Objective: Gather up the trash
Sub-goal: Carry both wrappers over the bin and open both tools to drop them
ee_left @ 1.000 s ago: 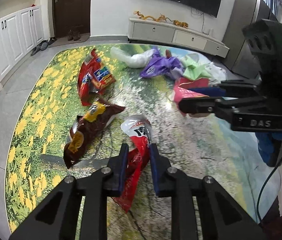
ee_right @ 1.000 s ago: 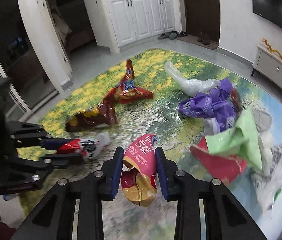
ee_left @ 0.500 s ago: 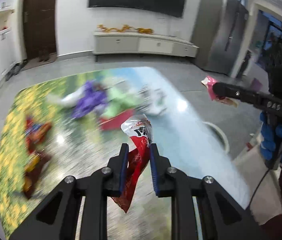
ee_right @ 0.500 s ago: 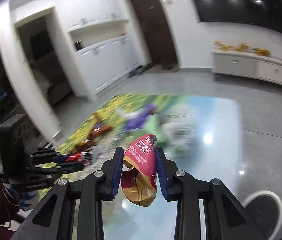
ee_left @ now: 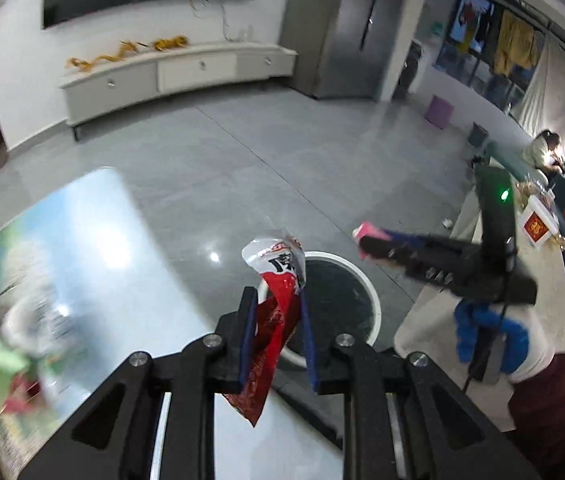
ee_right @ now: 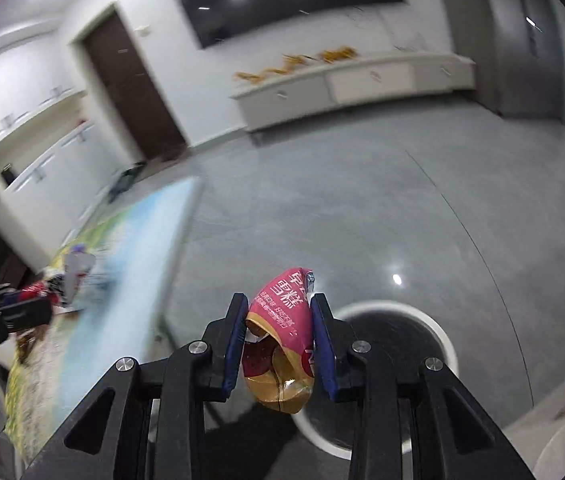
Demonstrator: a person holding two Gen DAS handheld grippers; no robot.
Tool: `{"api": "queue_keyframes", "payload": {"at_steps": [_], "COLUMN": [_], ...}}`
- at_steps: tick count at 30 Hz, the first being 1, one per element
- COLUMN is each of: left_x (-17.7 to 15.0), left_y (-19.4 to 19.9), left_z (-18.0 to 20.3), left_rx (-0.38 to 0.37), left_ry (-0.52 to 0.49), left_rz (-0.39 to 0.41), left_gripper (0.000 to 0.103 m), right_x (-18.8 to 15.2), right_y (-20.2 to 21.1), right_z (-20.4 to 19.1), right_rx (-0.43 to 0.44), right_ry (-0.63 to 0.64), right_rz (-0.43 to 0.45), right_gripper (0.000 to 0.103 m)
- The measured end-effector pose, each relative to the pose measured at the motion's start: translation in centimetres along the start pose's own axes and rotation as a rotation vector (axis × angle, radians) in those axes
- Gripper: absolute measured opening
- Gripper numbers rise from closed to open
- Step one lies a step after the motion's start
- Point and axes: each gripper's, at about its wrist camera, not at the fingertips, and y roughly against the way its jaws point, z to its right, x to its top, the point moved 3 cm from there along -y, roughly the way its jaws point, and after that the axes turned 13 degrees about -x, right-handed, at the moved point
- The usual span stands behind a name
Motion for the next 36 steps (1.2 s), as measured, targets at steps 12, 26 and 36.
{"api": "queue_keyframes", "payload": {"at_steps": [12, 26, 36], "left_x": [2.8, 2.7, 2.0], "left_y": [-13.1, -14.8, -6.1], "left_z": [0.3, -0.6, 1.1], "left_rx": [-0.072, -0.131, -0.041], "left_ry": [0.099, 0.193, 0.109], "left_rz": [-0.139, -0.13, 0.032], "left_gripper": [0.022, 0.05, 0.05], "right_x": [-2.9, -3.9, -2.1], "right_y": [-7.8, -7.4, -1.1], "right_z": [6.9, 7.1, 3.8], "right_rx": [-0.071, -0.195, -0.158], "right_ry": [-0.131, -0.134, -0.09], "right_rz": [-0.169, -0.153, -0.024], "right_gripper": [0.033, 0.056, 0.056]}}
